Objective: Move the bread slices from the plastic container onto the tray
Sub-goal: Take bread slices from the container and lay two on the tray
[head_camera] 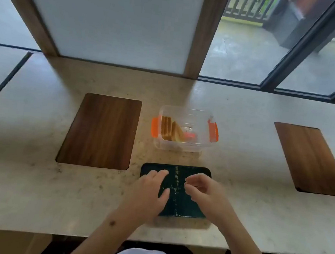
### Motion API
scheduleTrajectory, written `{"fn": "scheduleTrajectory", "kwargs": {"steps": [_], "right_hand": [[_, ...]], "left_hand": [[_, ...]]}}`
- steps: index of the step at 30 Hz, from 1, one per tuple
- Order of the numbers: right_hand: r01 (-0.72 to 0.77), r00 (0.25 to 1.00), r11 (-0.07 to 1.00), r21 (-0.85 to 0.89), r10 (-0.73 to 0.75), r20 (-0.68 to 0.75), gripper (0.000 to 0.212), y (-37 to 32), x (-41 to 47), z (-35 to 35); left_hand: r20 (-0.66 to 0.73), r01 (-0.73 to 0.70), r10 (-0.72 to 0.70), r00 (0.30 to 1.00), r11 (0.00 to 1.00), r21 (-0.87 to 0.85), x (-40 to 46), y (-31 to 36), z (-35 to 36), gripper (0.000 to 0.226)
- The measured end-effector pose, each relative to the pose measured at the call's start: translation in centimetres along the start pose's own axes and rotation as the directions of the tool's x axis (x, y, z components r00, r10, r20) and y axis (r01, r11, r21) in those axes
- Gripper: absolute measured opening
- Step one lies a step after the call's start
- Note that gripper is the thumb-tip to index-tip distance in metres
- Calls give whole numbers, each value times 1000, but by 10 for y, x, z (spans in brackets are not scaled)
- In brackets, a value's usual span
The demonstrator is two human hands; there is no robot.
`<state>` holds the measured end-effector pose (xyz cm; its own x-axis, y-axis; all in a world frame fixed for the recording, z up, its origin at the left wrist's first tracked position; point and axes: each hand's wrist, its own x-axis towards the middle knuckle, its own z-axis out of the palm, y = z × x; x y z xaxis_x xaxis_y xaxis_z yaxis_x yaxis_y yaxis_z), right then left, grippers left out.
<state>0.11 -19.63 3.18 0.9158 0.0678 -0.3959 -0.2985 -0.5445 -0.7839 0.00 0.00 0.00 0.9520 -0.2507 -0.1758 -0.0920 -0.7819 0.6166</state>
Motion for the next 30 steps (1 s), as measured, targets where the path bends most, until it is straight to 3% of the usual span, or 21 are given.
{"fn": "scheduleTrajectory", "kwargs": {"steps": [3,5,8,9,12,13,17,19,21,25,30], "right_hand": [[-31,999,1000,-2,31,40,11,2,26,-8],[-45,997,999,-8,45,70,16,1,50,-17],[28,996,1000,-6,-27,82,20,-11,100,-30],[60,997,998,-25,-59,46,21,-14,121,-33],[124,987,976,-179,-139,-75,30,-23,178,-34],[130,985,959,-251,-154,-79,35,-26,192,-26],[41,999,896,-443,-33,25,60,-24,242,-19],[27,991,859,-512,46,129,76,-23,259,-15],[72,973,814,-576,69,220,80,-22,268,-10],[122,970,792,-598,33,242,87,-14,278,-2],[215,944,804,-554,-24,330,89,-3,284,-7]], "left_hand": [[83,121,-108,991,976,-181,19,1,2,50],[167,243,-187,968,866,-437,45,9,-4,39],[108,287,-283,953,724,-627,104,20,-15,28],[132,328,-339,932,626,-708,123,24,-18,29],[218,337,-463,859,189,-922,179,28,-24,30],[226,336,-512,829,133,-932,187,23,-25,27],[217,469,-639,738,255,-846,217,21,-10,25],[219,467,-662,716,222,-856,226,23,-7,25],[242,461,-681,691,156,-874,233,28,-9,29],[254,489,-708,659,145,-860,242,29,-10,33],[120,471,-717,687,313,-825,246,27,-1,21]]}}
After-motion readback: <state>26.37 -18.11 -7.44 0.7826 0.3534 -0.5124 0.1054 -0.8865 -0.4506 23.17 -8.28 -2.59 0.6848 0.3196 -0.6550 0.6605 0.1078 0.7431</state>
